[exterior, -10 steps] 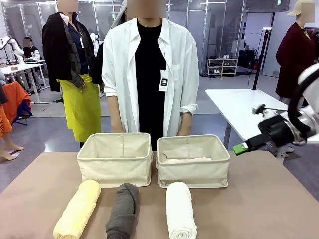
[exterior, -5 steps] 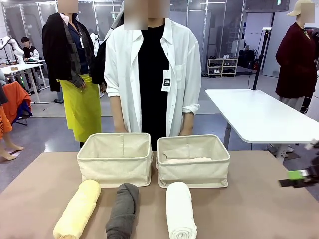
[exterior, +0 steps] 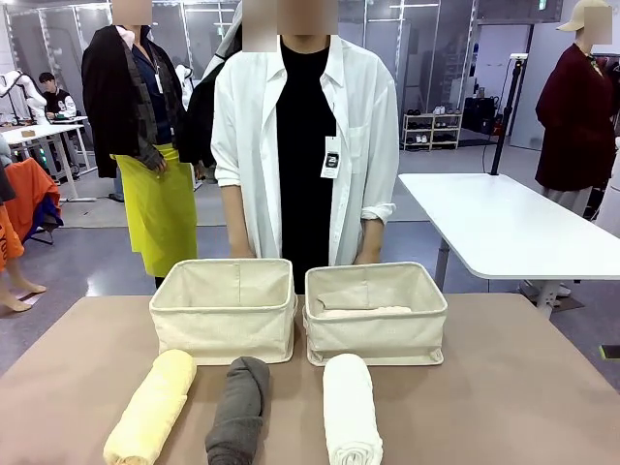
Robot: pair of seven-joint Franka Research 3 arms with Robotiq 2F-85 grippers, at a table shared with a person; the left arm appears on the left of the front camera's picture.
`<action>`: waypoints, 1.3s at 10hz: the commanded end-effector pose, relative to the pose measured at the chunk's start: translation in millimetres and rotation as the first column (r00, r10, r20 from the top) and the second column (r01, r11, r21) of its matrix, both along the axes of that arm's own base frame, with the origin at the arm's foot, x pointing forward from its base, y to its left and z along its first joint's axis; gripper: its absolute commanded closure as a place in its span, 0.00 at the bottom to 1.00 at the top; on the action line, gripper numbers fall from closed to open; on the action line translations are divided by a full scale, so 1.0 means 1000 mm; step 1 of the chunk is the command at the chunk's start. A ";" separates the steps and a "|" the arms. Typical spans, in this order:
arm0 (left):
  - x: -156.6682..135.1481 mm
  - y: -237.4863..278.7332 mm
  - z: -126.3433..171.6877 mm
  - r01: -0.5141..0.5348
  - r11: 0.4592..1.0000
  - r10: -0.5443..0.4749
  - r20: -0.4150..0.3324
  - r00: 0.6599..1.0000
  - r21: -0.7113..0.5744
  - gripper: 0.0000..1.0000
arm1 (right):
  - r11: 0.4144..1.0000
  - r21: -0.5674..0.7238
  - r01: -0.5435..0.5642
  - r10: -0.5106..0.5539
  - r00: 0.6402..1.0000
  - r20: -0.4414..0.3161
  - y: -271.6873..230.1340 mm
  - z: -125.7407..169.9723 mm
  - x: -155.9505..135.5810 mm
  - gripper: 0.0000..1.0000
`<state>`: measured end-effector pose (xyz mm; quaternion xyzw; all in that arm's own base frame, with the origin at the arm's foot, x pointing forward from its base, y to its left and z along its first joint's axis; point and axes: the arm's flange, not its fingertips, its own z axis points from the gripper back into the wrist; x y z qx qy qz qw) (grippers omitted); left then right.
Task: Divide the towels into two baskets.
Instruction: Pick up one hotel-folded towel from the bottom of the table and place it in the Fabric basket indicated by the person.
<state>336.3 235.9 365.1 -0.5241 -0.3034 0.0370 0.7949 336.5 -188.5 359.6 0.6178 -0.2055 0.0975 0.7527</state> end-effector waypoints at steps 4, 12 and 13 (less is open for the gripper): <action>-0.001 0.002 0.001 -0.005 1.000 0.005 0.007 1.000 -0.003 0.00 | 1.000 -0.002 -0.008 0.008 0.999 0.035 0.000 -0.002 0.000 0.00; 0.003 -0.022 0.023 0.087 0.993 -0.089 0.018 0.996 0.079 0.00 | 1.000 -0.002 -0.008 0.008 0.999 0.035 0.000 -0.002 0.000 0.00; 0.007 -0.039 0.041 0.127 0.980 -0.127 -0.012 0.992 0.153 0.00 | 1.000 -0.002 -0.008 0.008 0.999 0.035 0.000 -0.002 0.000 0.00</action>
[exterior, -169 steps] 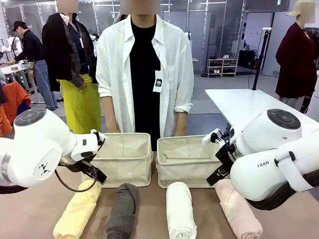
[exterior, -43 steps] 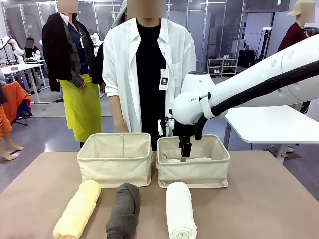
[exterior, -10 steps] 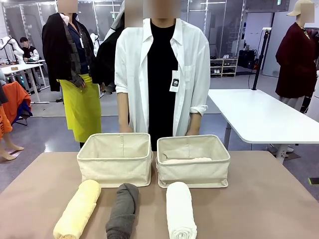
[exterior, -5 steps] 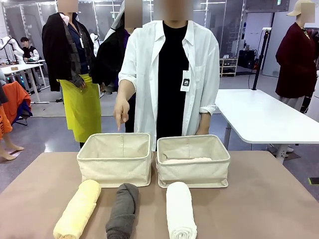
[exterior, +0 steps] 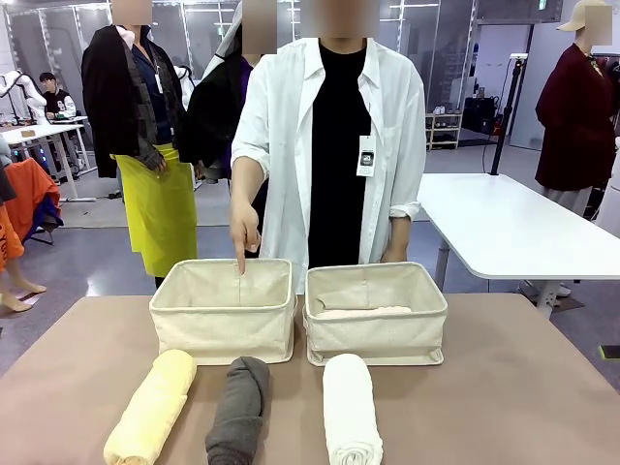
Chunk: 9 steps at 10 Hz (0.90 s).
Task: Divide the towels into two baskets.
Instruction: Pick up one hotel-folded towel from the bottom of the table and place it in the Fabric basket indicated by the person.
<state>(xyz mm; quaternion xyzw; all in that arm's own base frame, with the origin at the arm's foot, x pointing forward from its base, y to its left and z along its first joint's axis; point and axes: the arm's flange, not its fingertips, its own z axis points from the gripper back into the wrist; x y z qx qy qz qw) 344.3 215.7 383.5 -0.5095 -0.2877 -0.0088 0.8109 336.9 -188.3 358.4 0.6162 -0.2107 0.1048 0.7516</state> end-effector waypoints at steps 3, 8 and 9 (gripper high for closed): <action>0.016 -0.098 0.053 0.206 0.943 -0.186 -0.099 0.977 0.261 0.00 | 1.000 0.001 -0.004 0.004 1.000 0.017 0.000 0.000 -0.001 0.00; 0.013 -0.223 0.026 0.365 0.767 -0.221 -0.316 0.922 0.527 0.00 | 1.000 0.001 -0.004 0.004 1.000 0.017 0.000 0.000 -0.001 0.00; 0.016 -0.237 0.018 0.331 0.760 -0.162 -0.330 0.930 0.559 0.00 | 1.000 0.001 -0.004 0.004 1.000 0.017 0.000 0.000 -0.001 0.00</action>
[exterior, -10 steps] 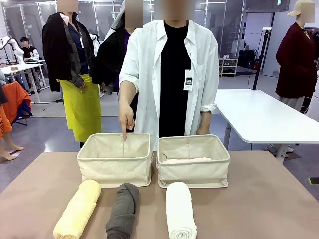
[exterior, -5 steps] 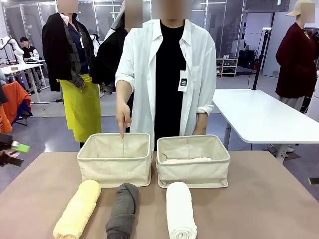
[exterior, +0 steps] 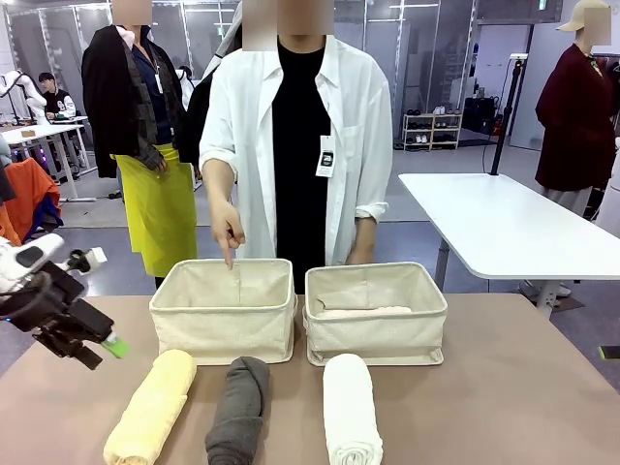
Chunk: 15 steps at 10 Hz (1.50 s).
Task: Divide the towels into two baskets.
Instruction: Pick up one hotel-folded towel from the bottom of the table and place it in the Fabric basket indicated by the person.
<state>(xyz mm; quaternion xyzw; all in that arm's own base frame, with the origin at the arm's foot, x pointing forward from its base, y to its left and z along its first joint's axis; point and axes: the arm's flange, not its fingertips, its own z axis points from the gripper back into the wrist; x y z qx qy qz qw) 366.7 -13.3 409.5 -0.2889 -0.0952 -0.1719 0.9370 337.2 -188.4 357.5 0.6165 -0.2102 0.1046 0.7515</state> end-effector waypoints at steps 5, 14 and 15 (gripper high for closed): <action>-0.002 -0.050 -0.046 -0.187 0.965 0.195 -0.026 0.980 0.184 0.00 | 1.000 0.001 -0.004 0.004 1.000 0.018 0.000 0.000 -0.001 0.00; -0.001 -0.073 -0.098 -0.197 0.954 0.227 -0.114 0.967 0.227 0.00 | 1.000 0.001 -0.004 0.004 1.000 0.018 0.000 0.000 -0.001 0.00; -0.002 -0.073 -0.101 -0.156 0.964 0.187 -0.134 0.973 0.213 0.13 | 1.000 0.001 -0.004 0.004 1.000 0.018 0.000 0.000 -0.001 0.00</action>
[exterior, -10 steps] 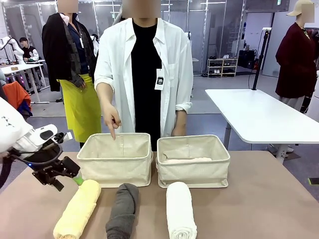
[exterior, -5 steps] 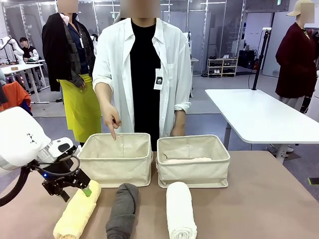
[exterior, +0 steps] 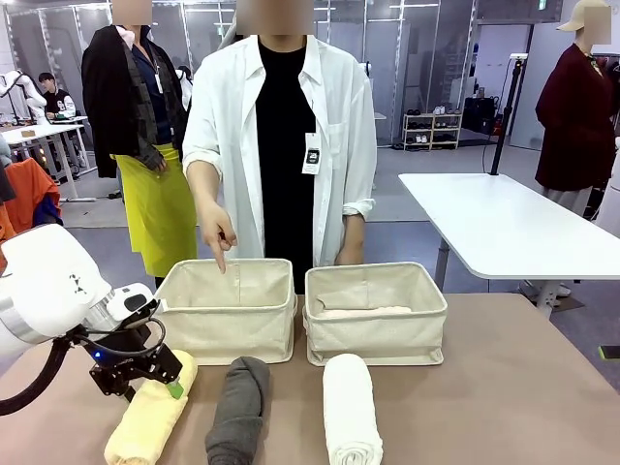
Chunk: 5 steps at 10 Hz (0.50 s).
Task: Divide the towels into two baskets.
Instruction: Pick up one hotel-folded towel from the bottom of the table and place it in the Fabric basket indicated by the person.
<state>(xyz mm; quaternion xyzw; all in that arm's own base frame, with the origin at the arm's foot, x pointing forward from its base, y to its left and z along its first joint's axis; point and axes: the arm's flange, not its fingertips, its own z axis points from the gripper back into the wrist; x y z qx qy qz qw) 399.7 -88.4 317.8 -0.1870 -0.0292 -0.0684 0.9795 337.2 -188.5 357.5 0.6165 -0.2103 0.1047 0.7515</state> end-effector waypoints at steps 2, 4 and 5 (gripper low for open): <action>-0.029 0.005 -0.014 -0.004 1.000 0.004 -0.023 1.000 -0.023 0.33 | 1.000 0.001 -0.004 0.004 1.000 0.018 0.000 0.000 -0.001 0.00; -0.028 0.005 -0.012 -0.001 0.999 0.000 -0.013 1.000 -0.036 0.53 | 1.000 0.001 -0.004 0.004 1.000 0.018 0.000 0.000 -0.001 0.00; -0.027 0.006 -0.009 -0.003 0.999 0.003 -0.010 1.000 -0.032 0.60 | 1.000 0.001 -0.004 0.004 1.000 0.018 0.000 0.000 -0.001 0.00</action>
